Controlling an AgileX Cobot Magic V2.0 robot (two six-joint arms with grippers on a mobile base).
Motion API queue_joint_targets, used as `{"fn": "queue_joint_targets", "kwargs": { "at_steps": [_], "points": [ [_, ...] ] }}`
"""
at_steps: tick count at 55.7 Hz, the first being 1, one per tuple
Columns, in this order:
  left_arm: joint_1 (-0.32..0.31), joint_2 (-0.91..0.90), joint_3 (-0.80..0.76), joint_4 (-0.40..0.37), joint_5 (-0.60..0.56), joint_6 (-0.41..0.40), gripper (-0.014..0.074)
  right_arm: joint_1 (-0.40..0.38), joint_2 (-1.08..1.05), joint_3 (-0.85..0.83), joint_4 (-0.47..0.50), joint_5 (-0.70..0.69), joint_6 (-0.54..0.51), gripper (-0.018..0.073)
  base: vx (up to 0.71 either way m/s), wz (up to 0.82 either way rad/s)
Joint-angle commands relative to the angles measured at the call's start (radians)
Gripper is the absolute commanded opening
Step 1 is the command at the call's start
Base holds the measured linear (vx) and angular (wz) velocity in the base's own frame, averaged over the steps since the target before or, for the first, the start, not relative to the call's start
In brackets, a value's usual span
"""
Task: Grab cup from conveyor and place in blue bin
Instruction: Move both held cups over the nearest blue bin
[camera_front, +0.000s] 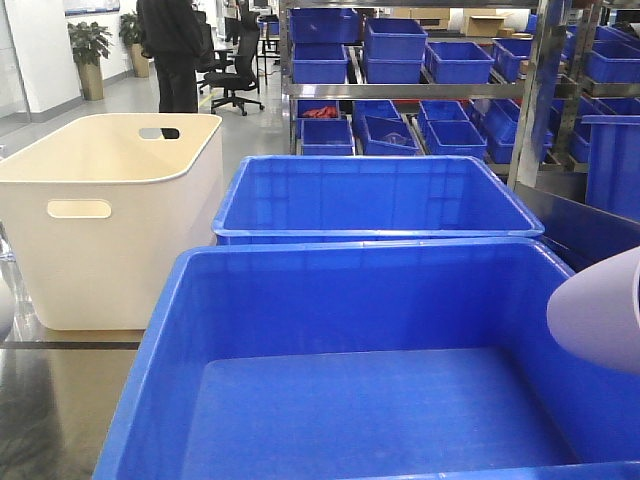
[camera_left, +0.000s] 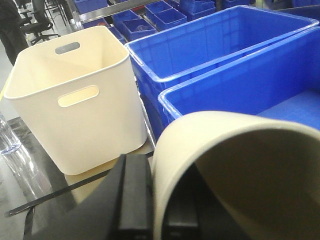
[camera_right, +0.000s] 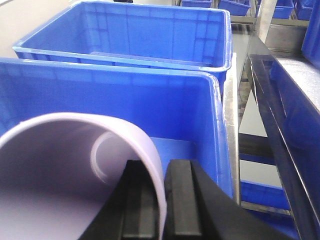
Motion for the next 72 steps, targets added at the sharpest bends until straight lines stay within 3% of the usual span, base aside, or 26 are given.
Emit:
{"fn": "queue_joint_targets", "kwargs": {
  "at_steps": [1,29,42,48,55,59,67,72],
  "points": [
    [0.001,0.005,-0.023,-0.028,-0.084,-0.009,-0.0006,-0.002,-0.003,-0.029,-0.009,-0.090,-0.008,-0.0009,0.00,-0.01],
    [0.001,0.005,-0.023,-0.028,-0.089,-0.009,-0.0006,-0.002,-0.003,-0.029,-0.009,-0.090,-0.008,-0.0009,0.00,0.00],
    [0.001,0.010,-0.023,-0.124,-0.121,-0.009,-0.0006,-0.002,-0.003,-0.029,-0.006,-0.091,-0.008,-0.0009,0.00,0.00],
    [0.001,0.032,-0.023,-0.209,-0.170,0.008,-0.0006,-0.002,0.002,-0.029,-0.004,-0.120,-0.008,-0.0009,0.00,0.00],
    [0.001,0.095,-0.023,-0.339,-0.187,0.153,-0.0006,-0.002,0.032,-0.029,0.014,-0.183,-0.020,-0.0009,0.00,0.00],
    [0.001,0.145,-0.023,-0.472,-0.187,0.267,-0.0006,-0.002,0.047,-0.029,0.074,-0.241,-0.046,-0.0009,0.00,0.00],
    [-0.032,0.252,-0.024,-0.838,-0.190,0.531,-0.0006,-0.002,0.108,-0.029,0.268,-0.303,-0.176,-0.0009,0.00,0.00],
    [-0.056,0.328,-0.024,-0.968,-0.190,0.704,-0.0006,-0.002,0.161,-0.029,0.346,-0.293,-0.286,-0.0009,0.00,0.00]
  ]
}}
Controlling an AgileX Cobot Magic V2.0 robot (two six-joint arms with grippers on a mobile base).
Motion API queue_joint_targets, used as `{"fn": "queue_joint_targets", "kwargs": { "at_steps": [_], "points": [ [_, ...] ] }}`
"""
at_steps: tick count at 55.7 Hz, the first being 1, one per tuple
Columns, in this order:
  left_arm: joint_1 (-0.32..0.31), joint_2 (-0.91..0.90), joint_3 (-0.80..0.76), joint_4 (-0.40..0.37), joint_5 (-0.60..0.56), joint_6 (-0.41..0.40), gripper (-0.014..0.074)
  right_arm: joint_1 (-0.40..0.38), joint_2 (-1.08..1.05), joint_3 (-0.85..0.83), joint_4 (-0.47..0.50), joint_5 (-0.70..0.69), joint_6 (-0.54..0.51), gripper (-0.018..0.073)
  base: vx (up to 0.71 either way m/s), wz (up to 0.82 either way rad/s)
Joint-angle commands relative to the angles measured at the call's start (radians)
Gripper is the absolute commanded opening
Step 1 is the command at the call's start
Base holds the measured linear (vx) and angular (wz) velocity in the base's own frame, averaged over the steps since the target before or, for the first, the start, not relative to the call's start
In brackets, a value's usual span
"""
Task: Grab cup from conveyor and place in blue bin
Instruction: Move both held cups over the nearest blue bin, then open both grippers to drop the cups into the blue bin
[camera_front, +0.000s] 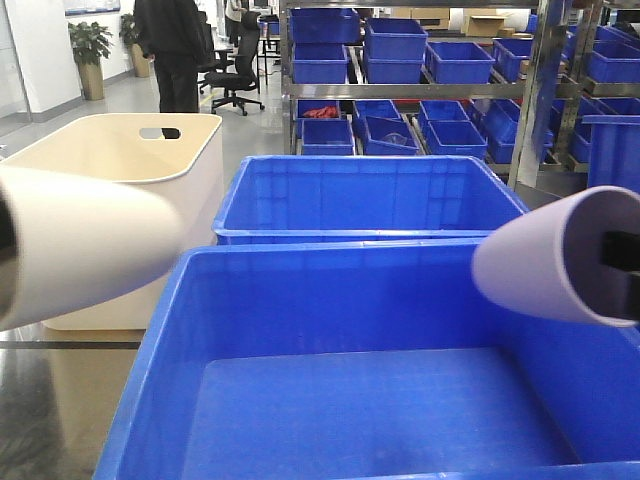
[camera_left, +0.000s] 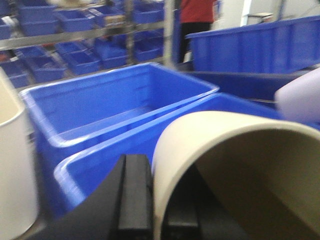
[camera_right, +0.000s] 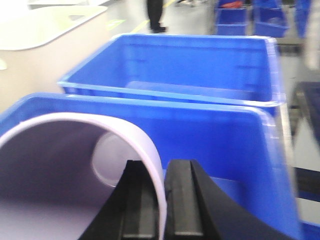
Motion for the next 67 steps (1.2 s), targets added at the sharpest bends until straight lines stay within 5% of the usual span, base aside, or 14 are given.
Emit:
{"fn": "queue_joint_targets", "kwargs": {
  "at_steps": [1,24,46,56,67],
  "points": [
    [-0.029,0.064,-0.024,-0.209,-0.065,0.177,-0.0006,-0.002,0.041,-0.029,0.086,-0.092,-0.119,-0.0009,0.00,0.00],
    [-0.126,0.308,-0.024,-0.245,-0.069,0.225,0.0111,-0.002,0.185,-0.029,0.168,-0.097,-0.177,0.0041,0.00,0.00],
    [-0.126,0.365,-0.024,-0.245,-0.068,0.268,0.0489,-0.002,0.198,-0.029,0.171,-0.096,-0.179,0.0395,0.00,0.00],
    [-0.126,0.345,-0.024,-0.247,-0.056,0.266,0.0473,-0.002,0.186,-0.029,0.171,-0.099,-0.179,0.0447,0.00,0.00],
    [-0.124,0.216,-0.024,-0.238,-0.070,0.266,0.0315,-0.002,0.074,-0.029,0.164,-0.095,-0.188,0.0300,0.00,0.00]
  ]
}}
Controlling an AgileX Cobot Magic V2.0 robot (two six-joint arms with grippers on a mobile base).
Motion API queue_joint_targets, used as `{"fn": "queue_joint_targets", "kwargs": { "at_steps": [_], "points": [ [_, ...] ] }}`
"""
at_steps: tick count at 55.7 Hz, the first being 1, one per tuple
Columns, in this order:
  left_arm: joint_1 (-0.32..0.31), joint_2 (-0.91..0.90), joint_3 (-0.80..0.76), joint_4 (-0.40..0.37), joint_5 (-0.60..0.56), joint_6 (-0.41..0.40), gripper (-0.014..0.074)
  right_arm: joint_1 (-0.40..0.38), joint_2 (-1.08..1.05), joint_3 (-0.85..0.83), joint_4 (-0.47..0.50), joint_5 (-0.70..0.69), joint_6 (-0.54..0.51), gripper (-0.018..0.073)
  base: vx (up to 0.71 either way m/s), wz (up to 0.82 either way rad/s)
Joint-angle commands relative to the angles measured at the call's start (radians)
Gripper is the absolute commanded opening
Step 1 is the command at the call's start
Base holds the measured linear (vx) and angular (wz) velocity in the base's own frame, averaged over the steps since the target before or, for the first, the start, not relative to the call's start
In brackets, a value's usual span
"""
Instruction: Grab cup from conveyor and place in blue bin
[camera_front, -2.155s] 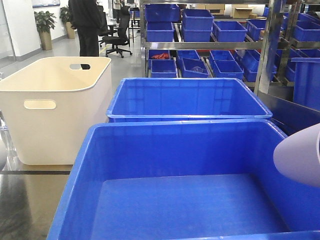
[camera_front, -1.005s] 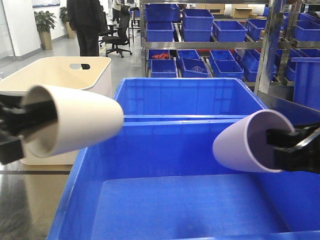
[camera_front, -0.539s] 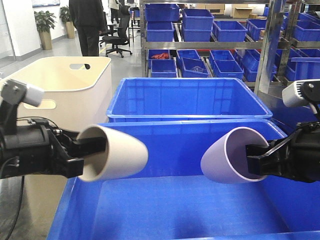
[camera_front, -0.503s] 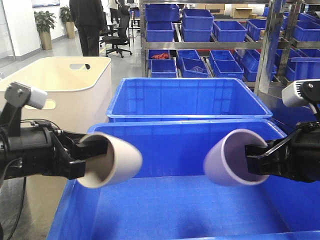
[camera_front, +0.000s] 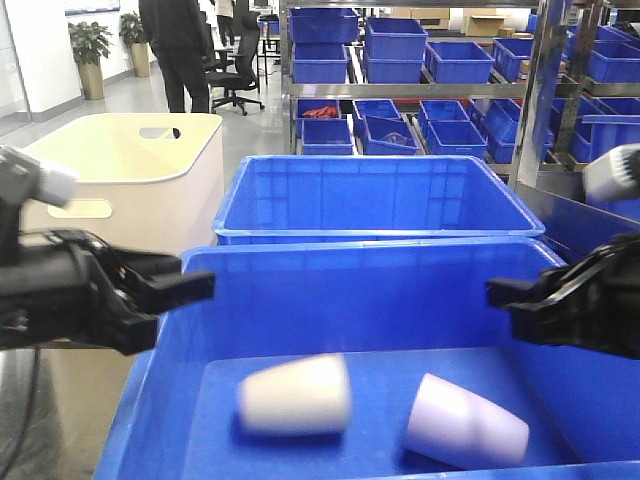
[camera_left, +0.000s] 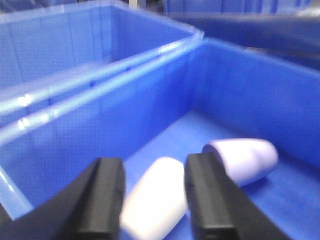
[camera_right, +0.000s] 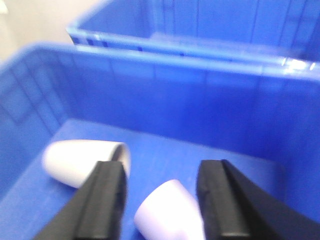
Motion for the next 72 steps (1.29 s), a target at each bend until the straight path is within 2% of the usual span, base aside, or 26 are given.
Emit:
{"fn": "queue_joint_targets", "kwargs": {
  "at_steps": [1,13,22,31,53,57,59,63,65,69,72],
  "points": [
    [-0.005,-0.099,-0.029,-0.052,-0.018,0.000,0.0298,-0.002,-0.076,-0.032,0.009,-0.080,-0.016,0.0281,0.00,0.00],
    [-0.005,-0.234,-0.029,-0.052,-0.040,0.000,0.0122,-0.002,-0.192,-0.032,0.008,-0.080,-0.022,0.0095,0.00,0.00],
    [-0.005,-0.283,-0.029,-0.054,-0.037,0.000,0.0050,-0.002,-0.233,-0.032,0.009,-0.080,-0.022,0.0025,0.00,0.00],
    [-0.005,-0.292,-0.029,-0.054,-0.035,0.000,0.0029,-0.002,-0.244,-0.032,0.009,-0.081,-0.022,-0.0005,0.00,0.00],
    [-0.005,-0.290,-0.029,-0.054,-0.040,0.000,0.0031,-0.002,-0.244,-0.032,0.009,-0.081,-0.022,-0.0006,0.00,0.00],
    [-0.005,-0.295,-0.028,-0.009,-0.058,-0.002,0.0031,-0.002,-0.244,-0.032,0.009,-0.081,-0.022,-0.0006,0.00,0.00],
    [-0.005,-0.319,-0.028,0.044,-0.084,-0.026,0.0031,-0.002,-0.244,-0.032,0.009,-0.080,-0.022,-0.0006,0.00,0.00],
    [-0.005,-0.388,-0.009,0.135,-0.136,-0.146,0.0031,-0.002,-0.244,-0.032,0.009,-0.080,-0.022,-0.0006,0.00,0.00],
    [-0.005,-0.429,0.012,0.192,-0.165,-0.233,0.0031,-0.002,-0.244,-0.032,0.009,-0.080,-0.022,-0.0006,0.00,0.00],
    [-0.005,-0.536,0.101,0.358,-0.244,-0.465,0.0031,-0.002,-0.244,-0.032,0.009,-0.080,-0.022,-0.0006,0.00,0.00],
    [-0.005,-0.614,0.186,0.498,-0.289,-0.574,0.0031,-0.002,-0.244,-0.032,0.009,-0.080,-0.022,-0.0006,0.00,0.00]
  ]
}}
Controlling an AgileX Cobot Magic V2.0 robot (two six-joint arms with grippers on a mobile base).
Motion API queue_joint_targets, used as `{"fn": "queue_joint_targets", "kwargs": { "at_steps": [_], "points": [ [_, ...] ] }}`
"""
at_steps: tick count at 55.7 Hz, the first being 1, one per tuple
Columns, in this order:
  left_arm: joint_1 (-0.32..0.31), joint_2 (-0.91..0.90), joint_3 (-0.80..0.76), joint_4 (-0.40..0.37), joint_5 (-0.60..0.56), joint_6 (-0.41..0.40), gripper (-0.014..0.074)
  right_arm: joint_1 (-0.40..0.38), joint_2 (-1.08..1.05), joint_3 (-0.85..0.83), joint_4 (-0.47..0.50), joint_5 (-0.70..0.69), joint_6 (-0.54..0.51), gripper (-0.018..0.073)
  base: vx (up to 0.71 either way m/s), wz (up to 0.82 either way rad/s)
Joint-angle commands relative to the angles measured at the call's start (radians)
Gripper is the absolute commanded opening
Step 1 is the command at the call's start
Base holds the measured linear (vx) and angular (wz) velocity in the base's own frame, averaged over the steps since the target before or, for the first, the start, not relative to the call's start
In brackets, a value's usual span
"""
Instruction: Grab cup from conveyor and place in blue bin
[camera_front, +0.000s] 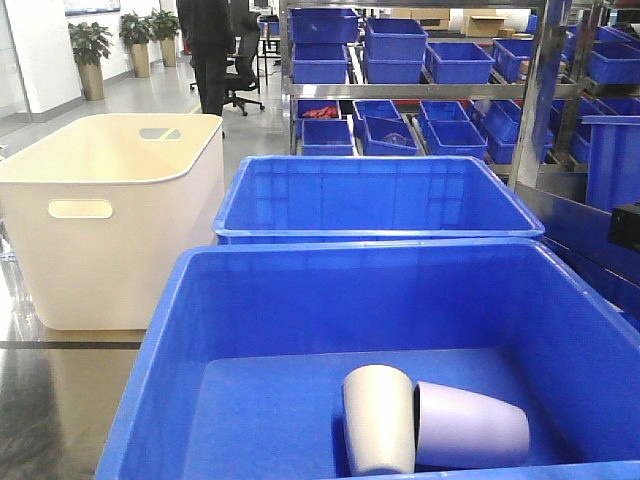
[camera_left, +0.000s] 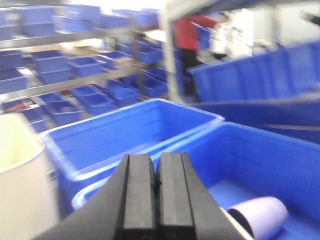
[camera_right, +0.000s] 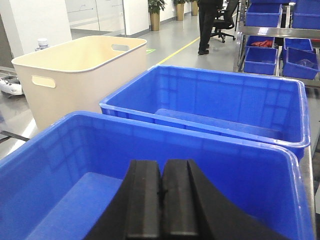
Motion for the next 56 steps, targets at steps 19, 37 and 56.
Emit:
{"fn": "queue_joint_targets", "kwargs": {
  "at_steps": [19,37,56],
  "points": [
    [0.006,-0.582,0.595,0.913,-0.160,-0.938,0.0031,-0.002,-0.006,-0.032,0.009,-0.087,-0.011,-0.0006,0.00,0.00],
    [0.095,-0.733,0.995,0.925,-0.438,-1.009,0.0031,-0.002,-0.006,-0.032,0.011,-0.077,-0.011,-0.0006,0.00,0.01],
    [0.105,-0.732,1.010,0.907,-0.431,-1.009,0.0031,-0.002,-0.006,-0.032,0.012,-0.078,-0.010,-0.0006,0.00,0.00]
  ]
}}
